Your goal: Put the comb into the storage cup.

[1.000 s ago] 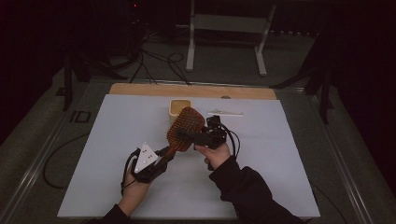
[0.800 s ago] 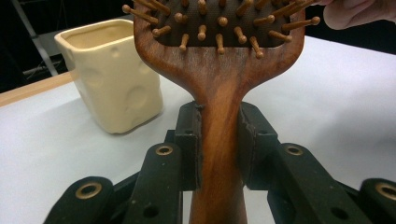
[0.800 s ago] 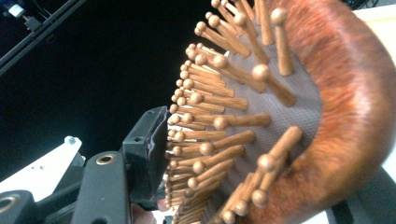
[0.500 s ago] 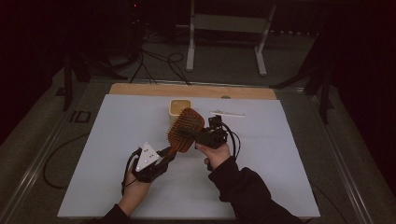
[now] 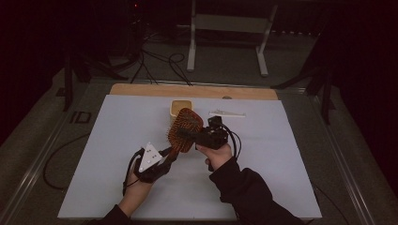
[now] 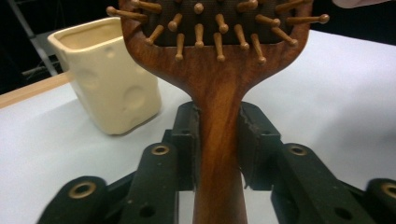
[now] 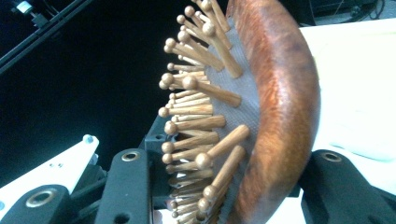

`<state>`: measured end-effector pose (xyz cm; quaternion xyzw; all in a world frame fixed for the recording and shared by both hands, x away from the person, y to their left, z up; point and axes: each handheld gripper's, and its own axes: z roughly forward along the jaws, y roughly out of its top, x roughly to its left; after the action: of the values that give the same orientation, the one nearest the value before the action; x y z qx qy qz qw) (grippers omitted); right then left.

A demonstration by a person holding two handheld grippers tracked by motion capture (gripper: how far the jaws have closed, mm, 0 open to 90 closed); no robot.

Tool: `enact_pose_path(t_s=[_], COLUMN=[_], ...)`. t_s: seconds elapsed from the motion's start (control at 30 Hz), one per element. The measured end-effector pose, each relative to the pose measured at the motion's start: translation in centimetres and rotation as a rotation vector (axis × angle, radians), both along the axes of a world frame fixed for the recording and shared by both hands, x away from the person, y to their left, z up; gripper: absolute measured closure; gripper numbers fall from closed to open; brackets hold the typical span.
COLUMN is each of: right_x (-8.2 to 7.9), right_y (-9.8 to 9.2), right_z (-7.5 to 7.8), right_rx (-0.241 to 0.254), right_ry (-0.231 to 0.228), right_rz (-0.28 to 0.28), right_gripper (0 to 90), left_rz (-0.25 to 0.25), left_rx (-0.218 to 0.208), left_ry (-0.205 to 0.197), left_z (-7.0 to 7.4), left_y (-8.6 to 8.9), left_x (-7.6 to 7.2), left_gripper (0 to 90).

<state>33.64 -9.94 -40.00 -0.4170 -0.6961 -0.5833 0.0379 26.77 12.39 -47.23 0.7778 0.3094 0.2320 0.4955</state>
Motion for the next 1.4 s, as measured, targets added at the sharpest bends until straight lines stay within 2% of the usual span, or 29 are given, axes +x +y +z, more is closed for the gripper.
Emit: enact_pose_path(t_s=[0.07, 0.13, 0.17, 0.27, 0.37, 0.43, 0.6, 0.73, 0.77, 0.8, 0.87, 1.03, 1.4], right_x=[0.0, 0.0, 0.1, 0.1, 0.0, 0.0, 0.0, 0.1, 0.1, 0.1, 0.2, 0.2, 0.7], right_y=[0.0, 0.0, 0.0, -0.2, -0.4, -0.6, -1.0, -1.3, -1.4, -1.5, -1.7, -2.1, -2.5], right_z=[0.1, 0.2, 0.3, 0.7, 1.3, 1.7, 2.7, 3.6, 3.8, 4.0, 4.5, 5.5, 7.5], right_rx=[0.002, 0.004, 0.0, -0.006, -0.019, -0.025, -0.029, -0.036, -0.037, -0.042, -0.04, -0.041, -0.048], right_ry=[-0.004, -0.008, -0.016, -0.04, -0.061, -0.078, -0.108, -0.133, -0.143, -0.149, -0.162, -0.188, -0.233], right_rz=[0.005, 0.002, 0.006, 0.004, -0.008, -0.009, -0.014, -0.014, -0.017, -0.016, -0.021, -0.024, -0.022], right_gripper=[52.6, 52.6, 52.6, 52.5, 52.5, 52.5, 52.5, 52.4, 52.4, 52.4, 52.4, 52.4, 52.4], left_rz=[0.014, 0.019, 0.001, -0.011, -0.005, 0.001, -0.01, -0.023, -0.047, -0.036, -0.04, -0.03, -0.023], left_rx=[-0.004, -0.022, -0.026, -0.023, -0.053, -0.055, -0.043, -0.045, -0.049, -0.044, -0.063, -0.063, -0.042], left_ry=[0.022, 0.051, 0.07, 0.085, 0.118, 0.139, 0.135, 0.141, 0.149, 0.146, 0.146, 0.143, 0.128], left_z=[0.0, -0.2, -0.3, -0.3, -0.3, -0.4, -0.2, -0.1, -0.1, -0.1, 0.0, 0.1, -0.3], left_y=[-0.1, 0.0, 0.1, 0.1, 0.3, 0.4, 0.6, 0.9, 1.1, 1.2, 1.6, 2.3, 3.9], left_x=[0.2, 0.5, 0.6, 0.7, 0.9, 1.1, 0.9, 0.9, 0.9, 0.9, 0.8, 0.6, -0.5], left_gripper=[52.9, 42.1, 39.1, 32.7, 27.4, 22.8, 13.9, 3.1, 0.9, 0.0, 0.0, 0.0, 0.0])
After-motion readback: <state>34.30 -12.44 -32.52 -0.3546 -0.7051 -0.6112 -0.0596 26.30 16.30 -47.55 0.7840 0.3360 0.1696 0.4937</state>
